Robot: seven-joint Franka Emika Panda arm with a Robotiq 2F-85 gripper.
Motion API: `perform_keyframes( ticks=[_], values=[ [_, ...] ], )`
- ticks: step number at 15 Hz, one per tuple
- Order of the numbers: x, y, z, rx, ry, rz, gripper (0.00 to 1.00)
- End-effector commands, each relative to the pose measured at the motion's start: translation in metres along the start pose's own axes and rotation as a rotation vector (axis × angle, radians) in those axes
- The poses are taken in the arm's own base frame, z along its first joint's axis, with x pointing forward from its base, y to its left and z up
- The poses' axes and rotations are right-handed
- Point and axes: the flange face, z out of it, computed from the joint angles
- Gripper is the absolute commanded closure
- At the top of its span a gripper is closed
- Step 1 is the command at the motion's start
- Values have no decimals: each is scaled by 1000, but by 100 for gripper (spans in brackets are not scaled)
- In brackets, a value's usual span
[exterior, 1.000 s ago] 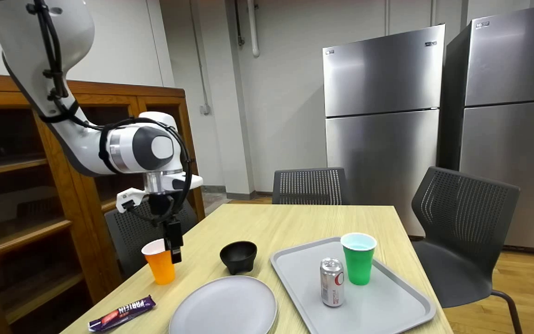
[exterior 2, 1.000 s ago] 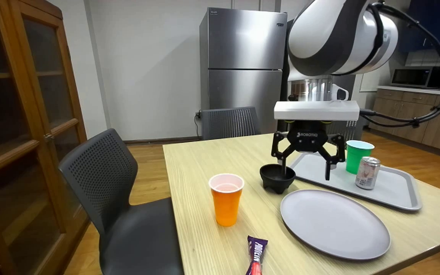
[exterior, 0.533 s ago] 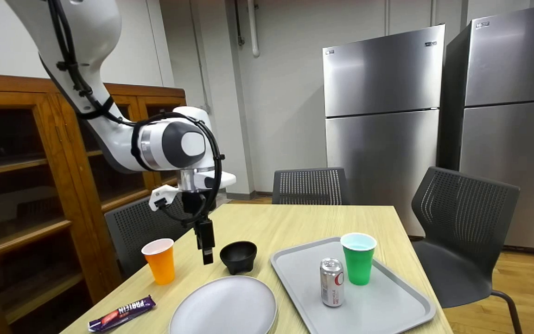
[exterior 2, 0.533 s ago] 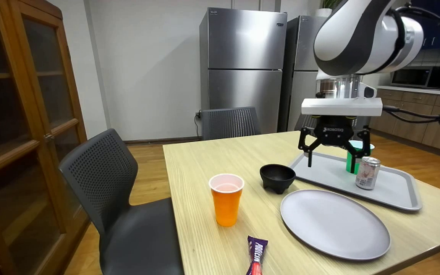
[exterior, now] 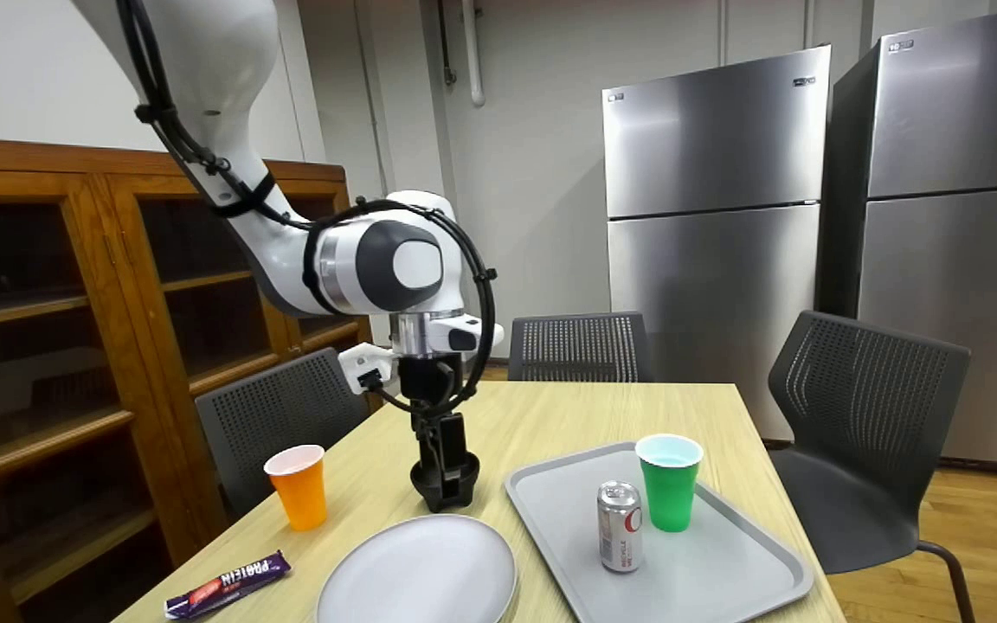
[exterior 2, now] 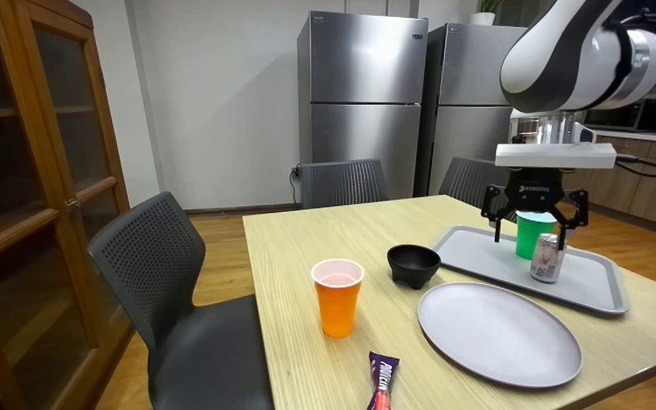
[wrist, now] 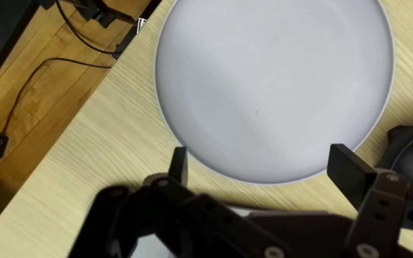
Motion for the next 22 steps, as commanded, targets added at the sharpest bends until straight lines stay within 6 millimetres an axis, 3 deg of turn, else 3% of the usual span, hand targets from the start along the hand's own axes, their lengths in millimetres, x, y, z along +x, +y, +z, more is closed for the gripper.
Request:
perform_keyframes(
  ticks=[1, 2, 3, 13, 22],
  values=[
    [25, 15, -2, -21, -24, -37, 0],
    [27, 18, 1, -24, -29, -39, 0],
    [18, 16, 2, -6, -9, -14, 0],
    [24, 19, 6, -14, -18, -17, 0],
    [89, 44, -2, 13, 79, 134, 0]
  ],
)
